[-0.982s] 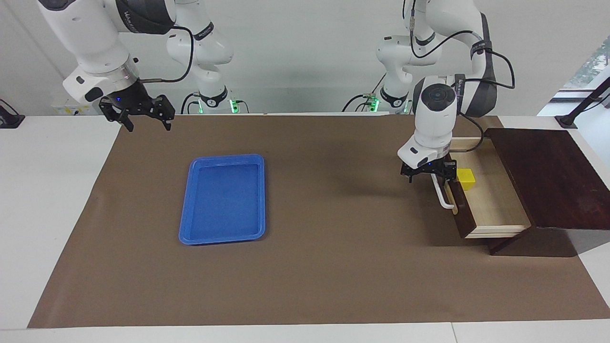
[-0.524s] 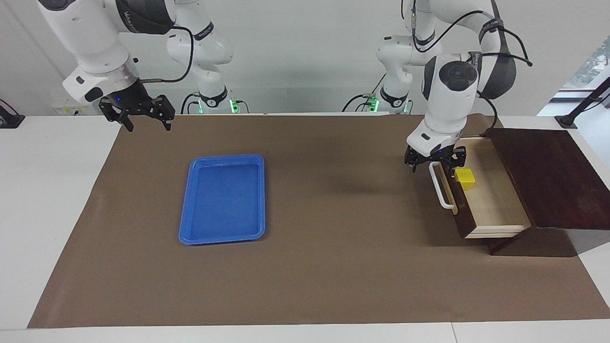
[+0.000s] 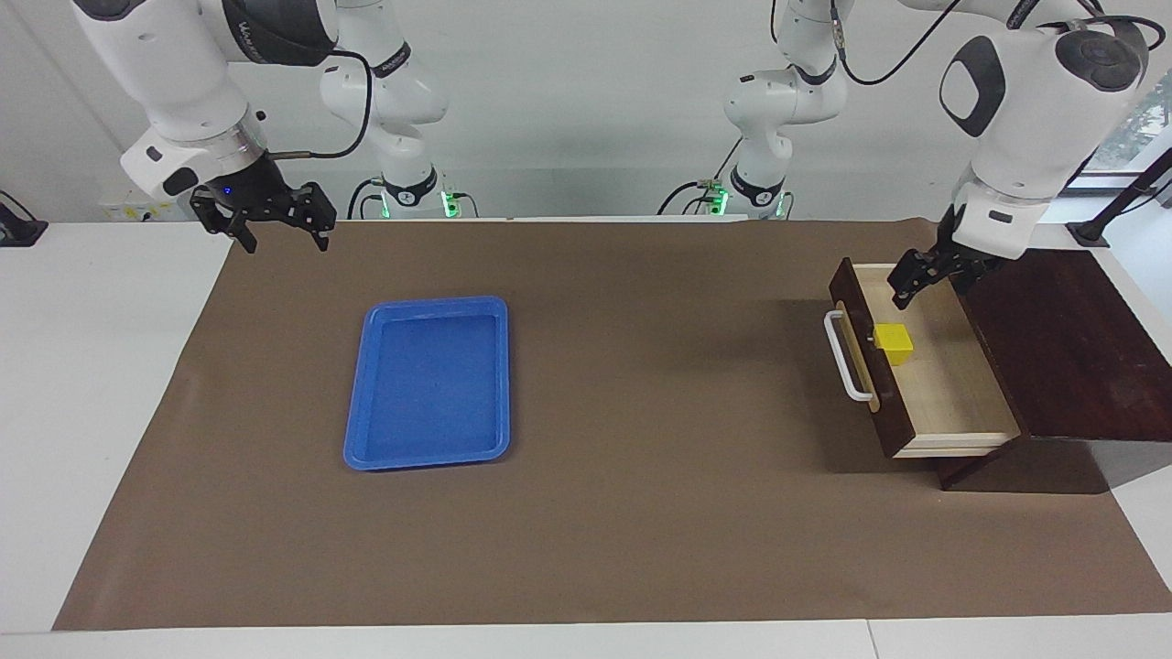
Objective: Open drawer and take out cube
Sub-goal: 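Lower the left gripper into the open drawer over the yellow cube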
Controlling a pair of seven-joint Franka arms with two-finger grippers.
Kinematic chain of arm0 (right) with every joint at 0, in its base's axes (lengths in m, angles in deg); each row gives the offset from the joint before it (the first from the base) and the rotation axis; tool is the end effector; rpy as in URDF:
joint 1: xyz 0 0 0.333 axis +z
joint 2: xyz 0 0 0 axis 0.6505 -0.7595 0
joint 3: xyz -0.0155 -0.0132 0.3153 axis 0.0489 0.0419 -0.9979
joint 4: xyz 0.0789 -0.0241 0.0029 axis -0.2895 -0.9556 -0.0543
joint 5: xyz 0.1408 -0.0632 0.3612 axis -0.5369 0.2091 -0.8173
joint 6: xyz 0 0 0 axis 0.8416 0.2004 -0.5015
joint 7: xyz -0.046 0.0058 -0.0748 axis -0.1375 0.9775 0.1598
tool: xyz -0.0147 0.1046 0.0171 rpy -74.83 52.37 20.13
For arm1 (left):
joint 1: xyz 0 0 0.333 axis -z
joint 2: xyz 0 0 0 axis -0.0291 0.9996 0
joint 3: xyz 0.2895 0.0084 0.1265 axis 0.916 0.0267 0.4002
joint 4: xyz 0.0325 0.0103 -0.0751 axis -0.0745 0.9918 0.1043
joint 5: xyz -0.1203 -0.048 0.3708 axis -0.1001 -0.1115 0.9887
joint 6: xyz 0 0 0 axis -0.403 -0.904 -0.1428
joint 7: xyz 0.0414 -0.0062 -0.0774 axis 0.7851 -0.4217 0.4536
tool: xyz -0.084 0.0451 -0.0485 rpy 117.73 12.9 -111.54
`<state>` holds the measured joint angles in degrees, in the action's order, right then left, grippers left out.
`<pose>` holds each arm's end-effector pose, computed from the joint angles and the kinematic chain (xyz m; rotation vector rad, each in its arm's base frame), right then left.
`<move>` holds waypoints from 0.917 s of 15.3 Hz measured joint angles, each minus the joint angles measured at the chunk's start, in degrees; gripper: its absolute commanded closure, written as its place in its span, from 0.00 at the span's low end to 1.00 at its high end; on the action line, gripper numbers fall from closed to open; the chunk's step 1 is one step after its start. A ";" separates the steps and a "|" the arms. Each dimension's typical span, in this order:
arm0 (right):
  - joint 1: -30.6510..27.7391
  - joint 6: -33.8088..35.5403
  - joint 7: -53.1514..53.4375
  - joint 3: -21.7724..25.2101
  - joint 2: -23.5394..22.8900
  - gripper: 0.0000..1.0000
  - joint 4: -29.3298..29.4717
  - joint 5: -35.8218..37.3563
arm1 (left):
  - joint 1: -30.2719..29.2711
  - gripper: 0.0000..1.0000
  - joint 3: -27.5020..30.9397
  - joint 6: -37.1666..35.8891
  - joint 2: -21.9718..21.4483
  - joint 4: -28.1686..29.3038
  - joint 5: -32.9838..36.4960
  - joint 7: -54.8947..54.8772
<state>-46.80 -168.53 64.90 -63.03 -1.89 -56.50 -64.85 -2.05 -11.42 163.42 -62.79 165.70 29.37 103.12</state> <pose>0.5378 -0.0077 0.6082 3.1189 0.0430 -0.1298 0.5835 -0.0086 0.5745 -3.0955 -0.4654 -0.0375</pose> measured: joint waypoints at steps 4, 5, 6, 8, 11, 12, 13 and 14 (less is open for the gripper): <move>0.00 0.00 0.00 0.00 0.00 0.00 0.00 0.00 | -2.47 0.00 -0.05 0.21 -0.27 1.85 -1.74 20.45; 0.00 0.00 0.00 0.00 0.00 0.00 0.00 0.00 | -2.47 0.00 -0.17 1.09 -0.56 3.04 -1.75 25.48; 0.00 0.00 0.00 0.00 0.00 0.00 0.00 0.00 | -2.47 0.00 -0.30 2.47 -0.89 4.40 -1.75 30.42; 0.00 0.00 0.00 0.00 0.00 0.00 0.00 0.00 | -2.47 0.00 -0.41 4.95 -1.52 6.80 -1.77 39.33; 0.00 0.00 0.00 0.00 0.00 0.00 0.00 0.00 | -2.50 0.00 -0.35 6.21 -1.60 8.75 -1.77 49.92; 0.00 0.00 0.00 0.00 0.00 0.00 0.00 0.00 | -2.51 0.00 -0.31 6.64 -1.54 9.33 -1.77 52.39; 0.00 0.00 0.00 0.00 0.00 0.00 0.00 0.00 | -2.52 0.00 -0.28 7.19 -1.37 9.89 -1.77 55.36; 0.00 0.00 0.00 0.00 0.00 0.00 0.00 0.00 | -2.53 0.00 -0.26 7.92 -1.04 10.34 -1.76 58.34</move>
<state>-46.80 -168.53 64.90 -63.04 -1.89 -56.50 -64.85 -4.58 -11.68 171.35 -63.83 176.04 27.61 161.45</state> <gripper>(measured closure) 0.000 0.000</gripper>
